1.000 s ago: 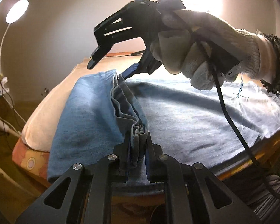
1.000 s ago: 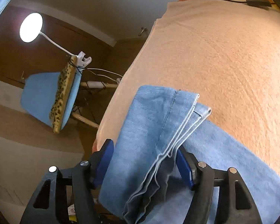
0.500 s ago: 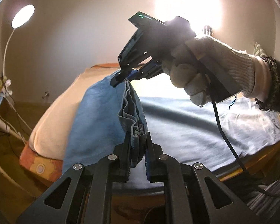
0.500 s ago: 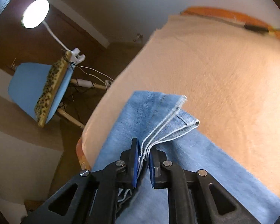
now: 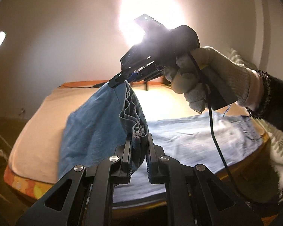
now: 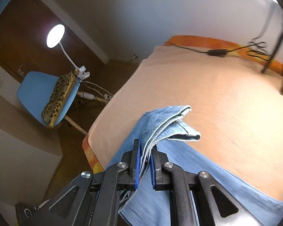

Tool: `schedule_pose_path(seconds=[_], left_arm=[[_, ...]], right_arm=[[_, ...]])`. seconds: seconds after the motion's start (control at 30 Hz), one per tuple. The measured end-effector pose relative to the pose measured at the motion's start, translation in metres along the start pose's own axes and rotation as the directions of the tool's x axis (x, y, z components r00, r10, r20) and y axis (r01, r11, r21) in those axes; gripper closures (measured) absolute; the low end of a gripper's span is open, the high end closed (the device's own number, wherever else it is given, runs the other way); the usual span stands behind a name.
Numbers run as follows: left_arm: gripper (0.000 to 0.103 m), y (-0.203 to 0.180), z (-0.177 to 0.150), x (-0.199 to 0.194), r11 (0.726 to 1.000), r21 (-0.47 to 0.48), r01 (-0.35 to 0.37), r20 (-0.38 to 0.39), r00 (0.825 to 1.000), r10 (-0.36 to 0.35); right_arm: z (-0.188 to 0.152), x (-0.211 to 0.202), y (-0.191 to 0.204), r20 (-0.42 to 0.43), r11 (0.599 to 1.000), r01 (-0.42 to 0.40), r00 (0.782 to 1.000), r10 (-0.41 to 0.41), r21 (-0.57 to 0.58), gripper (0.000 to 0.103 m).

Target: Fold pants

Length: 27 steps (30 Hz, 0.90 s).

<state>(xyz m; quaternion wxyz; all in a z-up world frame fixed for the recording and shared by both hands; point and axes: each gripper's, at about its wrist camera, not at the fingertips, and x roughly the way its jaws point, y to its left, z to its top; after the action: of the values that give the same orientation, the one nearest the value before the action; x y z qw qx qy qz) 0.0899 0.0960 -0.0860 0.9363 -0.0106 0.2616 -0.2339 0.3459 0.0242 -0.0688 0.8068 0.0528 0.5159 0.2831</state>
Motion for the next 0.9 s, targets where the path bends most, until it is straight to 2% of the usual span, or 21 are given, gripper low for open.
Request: schedule_pose_path(seconds=[0.2,0.43,0.7,0.9], left_arm=[[0.093,-0.054,0.014,0.011,0.994,0.021,0.11,-0.037,0.993,-0.109],[0.093,-0.118,0.029,0.031,0.971,0.093,0.22,-0.08,0.974,-0.213],[0.093,-0.178,0.035,0.049,0.931,0.144,0.337,-0.112,0.94,-0.323],[0.093,-0.23,0.039,0.063,0.883,0.184,0.431,-0.145,0.901,-0.409]], right_arm=[[-0.029,-0.055,-0.042,0.047,0.998,0.045,0.998,-0.048,0.051,0.096],[-0.067,-0.117,-0.096,0.092,0.987,0.102,0.989,-0.114,0.126,0.096],[-0.111,-0.185,-0.155,0.138,0.969,0.152,0.974,-0.181,0.197,0.096],[-0.142,-0.235,-0.189,0.162,0.951,0.196,0.958,-0.238,0.238,0.096]])
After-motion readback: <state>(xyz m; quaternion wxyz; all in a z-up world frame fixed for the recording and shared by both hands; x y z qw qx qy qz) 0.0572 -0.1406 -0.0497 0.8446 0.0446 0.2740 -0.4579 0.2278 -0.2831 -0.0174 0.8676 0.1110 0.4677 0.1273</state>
